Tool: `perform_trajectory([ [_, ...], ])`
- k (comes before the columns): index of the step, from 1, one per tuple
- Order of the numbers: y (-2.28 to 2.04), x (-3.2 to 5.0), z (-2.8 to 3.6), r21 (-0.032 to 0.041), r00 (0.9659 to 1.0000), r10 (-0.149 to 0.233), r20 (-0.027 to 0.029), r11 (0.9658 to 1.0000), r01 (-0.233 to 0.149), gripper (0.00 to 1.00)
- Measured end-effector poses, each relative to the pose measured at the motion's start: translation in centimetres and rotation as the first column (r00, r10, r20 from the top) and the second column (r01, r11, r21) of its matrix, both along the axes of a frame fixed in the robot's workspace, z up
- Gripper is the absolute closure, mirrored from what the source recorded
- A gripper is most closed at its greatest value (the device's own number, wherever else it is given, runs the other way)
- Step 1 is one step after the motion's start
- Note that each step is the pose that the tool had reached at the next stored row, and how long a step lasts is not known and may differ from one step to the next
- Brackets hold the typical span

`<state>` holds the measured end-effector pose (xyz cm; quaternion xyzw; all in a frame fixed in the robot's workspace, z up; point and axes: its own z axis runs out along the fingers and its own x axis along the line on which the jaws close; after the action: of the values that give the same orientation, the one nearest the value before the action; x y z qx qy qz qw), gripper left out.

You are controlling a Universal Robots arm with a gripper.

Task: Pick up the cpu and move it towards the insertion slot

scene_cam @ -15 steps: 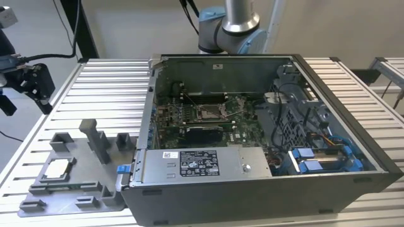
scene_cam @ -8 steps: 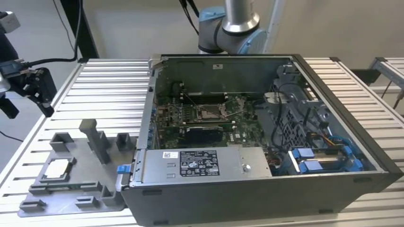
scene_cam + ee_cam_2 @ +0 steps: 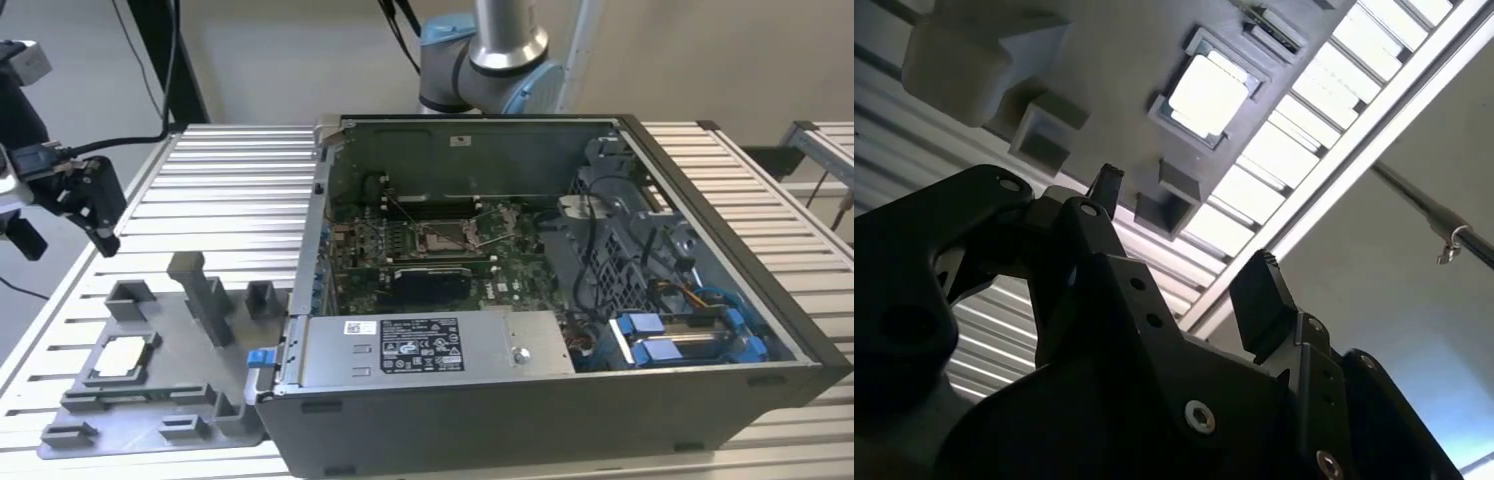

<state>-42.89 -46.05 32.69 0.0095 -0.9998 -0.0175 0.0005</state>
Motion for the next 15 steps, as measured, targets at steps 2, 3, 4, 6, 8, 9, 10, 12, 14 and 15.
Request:
perform_trajectory([
  [2,0.0,0.0,-0.23,0.0001,1.0,0.0,0.0001,1.0,0.0,0.0],
  [3,0.0,0.0,-0.34,0.0001,1.0,0.0,0.0001,1.0,0.0,0.0],
  [4,0.0,0.0,-0.45,0.0001,1.0,0.0,0.0,1.0,0.0,0.0],
  [6,0.0,0.0,-0.67,0.0,1.0,0.0,0.0,1.0,0.0,0.0],
  [8,0.0,0.0,-0.89,0.0,1.0,0.0,0.0,1.0,0.0,0.0],
  [9,0.0,0.0,-0.99,0.0,1.0,0.0,-0.0001,1.0,0.0,0.0],
  [10,0.0,0.0,-1.09,0.0,1.0,0.0,0.0,1.0,0.0,0.0],
  [12,0.0,0.0,-1.24,0.0001,1.0,0.0,0.0001,1.0,0.0,0.0],
  [14,0.0,0.0,-1.39,0.0001,1.0,0.0,0.0,1.0,0.0,0.0],
  [15,0.0,0.0,-1.47,0.0,1.0,0.0,0.0,1.0,0.0,0.0],
])
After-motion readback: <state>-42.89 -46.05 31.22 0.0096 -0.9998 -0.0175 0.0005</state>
